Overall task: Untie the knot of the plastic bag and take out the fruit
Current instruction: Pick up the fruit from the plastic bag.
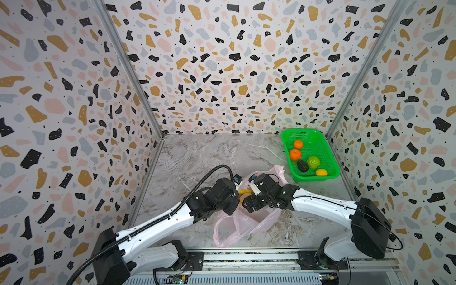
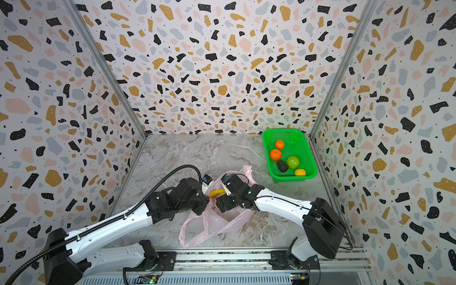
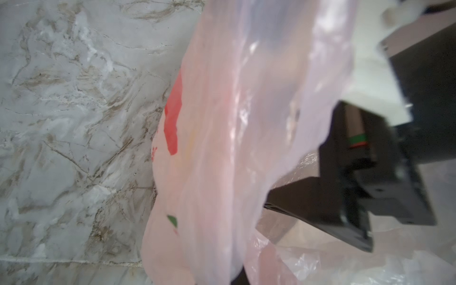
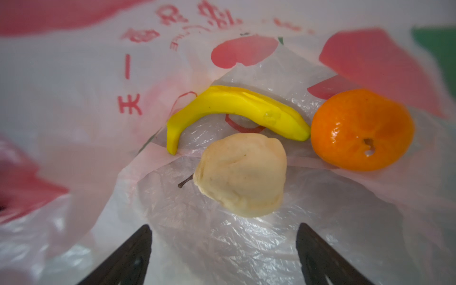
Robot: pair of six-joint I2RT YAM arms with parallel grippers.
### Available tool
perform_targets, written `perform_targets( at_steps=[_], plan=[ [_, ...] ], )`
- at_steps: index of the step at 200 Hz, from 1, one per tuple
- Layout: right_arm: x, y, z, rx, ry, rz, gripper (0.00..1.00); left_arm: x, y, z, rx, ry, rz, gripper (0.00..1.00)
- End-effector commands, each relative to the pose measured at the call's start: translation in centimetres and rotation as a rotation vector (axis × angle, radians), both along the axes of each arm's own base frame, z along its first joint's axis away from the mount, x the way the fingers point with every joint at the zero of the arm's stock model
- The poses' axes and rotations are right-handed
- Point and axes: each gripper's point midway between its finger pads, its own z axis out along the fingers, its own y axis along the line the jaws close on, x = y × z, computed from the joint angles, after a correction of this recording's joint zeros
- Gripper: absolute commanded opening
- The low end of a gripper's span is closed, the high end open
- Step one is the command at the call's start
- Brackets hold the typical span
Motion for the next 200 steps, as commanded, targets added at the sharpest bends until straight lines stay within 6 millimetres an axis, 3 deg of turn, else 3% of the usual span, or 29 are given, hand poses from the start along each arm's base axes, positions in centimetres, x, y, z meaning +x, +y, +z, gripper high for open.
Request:
perform_targets(
  at_steps=[1, 21, 66, 104, 130, 147, 166, 200],
  plan=[
    [1.2, 0.6, 0.5, 0.008, -0.067, -0.022, 0.95, 0.1, -0.4, 0.9, -0.05, -0.029, 0.002, 0.0],
    [2.0, 1.4, 0.6, 0.036, -0.089, -0.026, 1.0, -0.1, -0.6, 0.7, -0.059, -0.017, -0.008, 0.0],
    [2.5, 3.6, -0.7, 0.084, -0.072, -0.003, 0.99, -0.3, -0.6, 0.2, -0.062, -0.013, -0.012, 0.0],
    [2.6, 4.2, -2.2, 0.09, -0.057, 0.005, 0.99, -0.3, -0.5, 0.0, -0.07, -0.017, -0.007, 0.0],
    [2.4, 4.7, -2.8, 0.091, -0.044, 0.016, 0.9, -0.3, -0.5, -0.1, -0.07, -0.014, -0.006, 0.0],
    [2.4, 4.6, -2.6, 0.094, -0.046, 0.01, 0.72, -0.3, -0.5, -0.2, -0.07, -0.013, -0.004, 0.0],
    [2.2, 4.3, -2.5, 0.091, -0.044, 0.007, 0.61, -0.3, -0.5, -0.2, -0.074, -0.013, 0.0, 0.0],
    [2.0, 3.7, -1.1, 0.108, -0.06, 0.001, 0.58, -0.2, -0.2, -0.4, -0.071, -0.017, 0.015, 0.0]
  ],
)
